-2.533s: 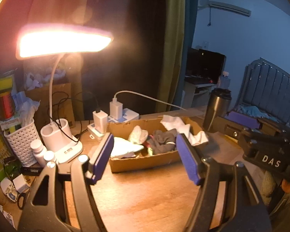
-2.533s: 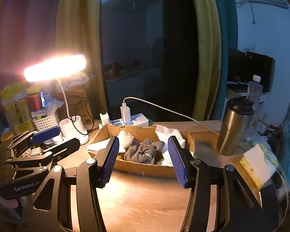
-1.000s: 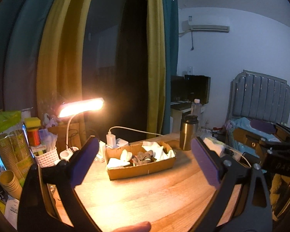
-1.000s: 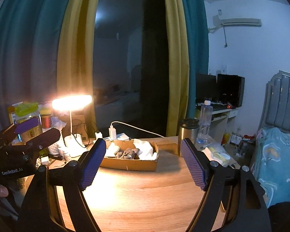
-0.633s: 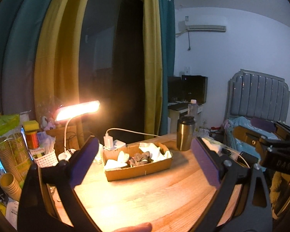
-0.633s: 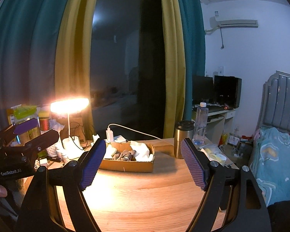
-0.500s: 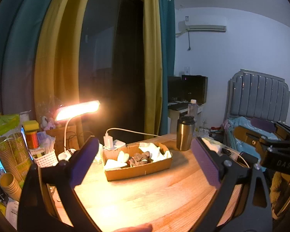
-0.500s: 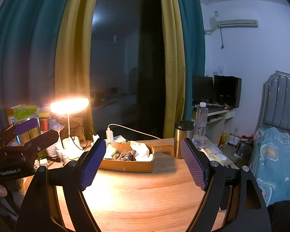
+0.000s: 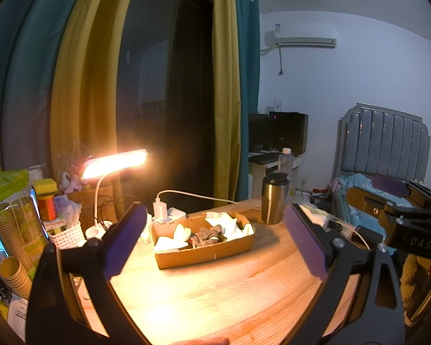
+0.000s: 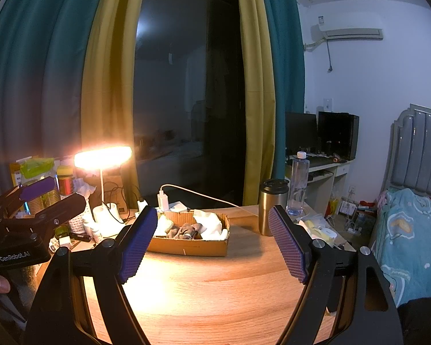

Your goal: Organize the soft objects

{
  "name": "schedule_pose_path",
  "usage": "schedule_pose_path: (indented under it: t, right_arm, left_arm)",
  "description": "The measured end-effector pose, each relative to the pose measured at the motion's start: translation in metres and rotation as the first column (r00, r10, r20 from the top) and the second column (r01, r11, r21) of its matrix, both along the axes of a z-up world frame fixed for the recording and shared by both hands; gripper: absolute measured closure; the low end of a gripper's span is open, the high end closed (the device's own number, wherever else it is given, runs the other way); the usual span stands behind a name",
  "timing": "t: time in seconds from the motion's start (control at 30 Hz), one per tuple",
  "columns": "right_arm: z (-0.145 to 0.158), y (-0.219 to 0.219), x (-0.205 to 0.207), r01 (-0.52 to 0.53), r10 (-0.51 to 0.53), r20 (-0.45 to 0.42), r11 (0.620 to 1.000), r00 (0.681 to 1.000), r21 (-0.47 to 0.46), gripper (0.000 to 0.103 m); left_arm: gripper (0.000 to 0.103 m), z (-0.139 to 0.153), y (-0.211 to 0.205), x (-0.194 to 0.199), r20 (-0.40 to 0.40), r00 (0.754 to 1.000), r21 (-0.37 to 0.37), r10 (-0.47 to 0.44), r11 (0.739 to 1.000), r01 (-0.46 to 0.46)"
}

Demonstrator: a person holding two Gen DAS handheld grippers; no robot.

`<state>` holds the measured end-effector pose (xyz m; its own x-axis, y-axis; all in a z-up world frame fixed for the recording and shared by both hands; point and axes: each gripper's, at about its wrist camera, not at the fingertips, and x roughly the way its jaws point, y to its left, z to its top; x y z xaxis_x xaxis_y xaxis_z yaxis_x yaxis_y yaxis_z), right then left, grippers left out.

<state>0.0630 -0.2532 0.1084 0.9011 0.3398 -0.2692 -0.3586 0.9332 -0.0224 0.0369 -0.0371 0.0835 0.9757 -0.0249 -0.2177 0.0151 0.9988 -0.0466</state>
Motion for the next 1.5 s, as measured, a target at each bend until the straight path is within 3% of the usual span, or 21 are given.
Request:
schedule_pose_path:
  t: [1.5]
  right_arm:
    - [0.0006,0.0007,0.0001,0.000,0.000,-0.002,1.000,1.000,0.000,0.021]
  left_arm:
    - [0.005,0.0024,-0.0084,-0.0027,0.001,1.000,0.001,-0.008,1.000,0.008]
